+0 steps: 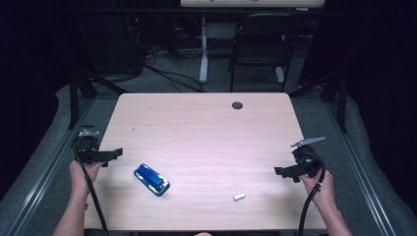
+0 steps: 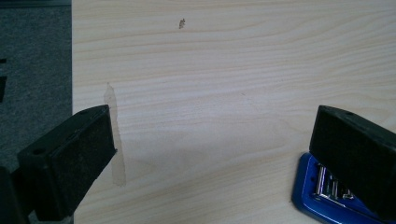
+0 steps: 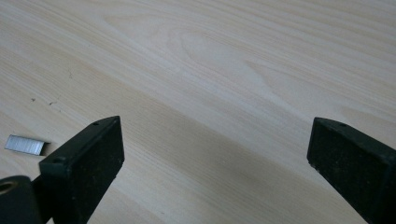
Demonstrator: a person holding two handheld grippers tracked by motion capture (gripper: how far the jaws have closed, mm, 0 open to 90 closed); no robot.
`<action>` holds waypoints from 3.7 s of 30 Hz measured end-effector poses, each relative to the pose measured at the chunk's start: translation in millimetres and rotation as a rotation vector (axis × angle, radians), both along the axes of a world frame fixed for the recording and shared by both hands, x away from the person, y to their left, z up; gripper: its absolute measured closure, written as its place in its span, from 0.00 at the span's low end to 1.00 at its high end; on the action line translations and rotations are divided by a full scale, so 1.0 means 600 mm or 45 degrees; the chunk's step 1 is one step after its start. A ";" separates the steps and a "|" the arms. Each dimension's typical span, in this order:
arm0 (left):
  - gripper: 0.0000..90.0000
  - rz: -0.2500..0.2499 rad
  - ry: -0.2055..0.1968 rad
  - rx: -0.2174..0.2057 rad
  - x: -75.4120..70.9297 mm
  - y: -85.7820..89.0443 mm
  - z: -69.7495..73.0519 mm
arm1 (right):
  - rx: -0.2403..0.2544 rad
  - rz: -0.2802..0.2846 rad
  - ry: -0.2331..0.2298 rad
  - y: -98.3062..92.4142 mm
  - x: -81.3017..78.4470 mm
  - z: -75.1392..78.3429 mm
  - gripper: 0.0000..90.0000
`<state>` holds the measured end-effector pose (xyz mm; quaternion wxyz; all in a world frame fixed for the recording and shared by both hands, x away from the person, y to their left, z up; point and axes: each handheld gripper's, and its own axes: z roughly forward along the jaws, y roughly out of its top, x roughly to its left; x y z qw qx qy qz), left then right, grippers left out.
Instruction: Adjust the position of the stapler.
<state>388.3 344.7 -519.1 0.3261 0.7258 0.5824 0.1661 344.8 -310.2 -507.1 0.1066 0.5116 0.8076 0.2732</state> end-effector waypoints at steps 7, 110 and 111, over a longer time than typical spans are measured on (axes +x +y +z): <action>0.01 -0.023 0.013 0.018 -0.001 -0.005 0.001 | -0.001 0.001 -0.004 0.001 -0.001 0.002 0.04; 0.93 -0.775 0.440 0.102 -0.049 -0.202 -0.028 | -0.043 0.025 0.082 0.012 -0.001 -0.006 0.06; 0.91 -0.772 0.428 0.095 -0.050 -0.201 -0.024 | -0.042 0.020 0.077 0.012 -0.002 -0.007 0.06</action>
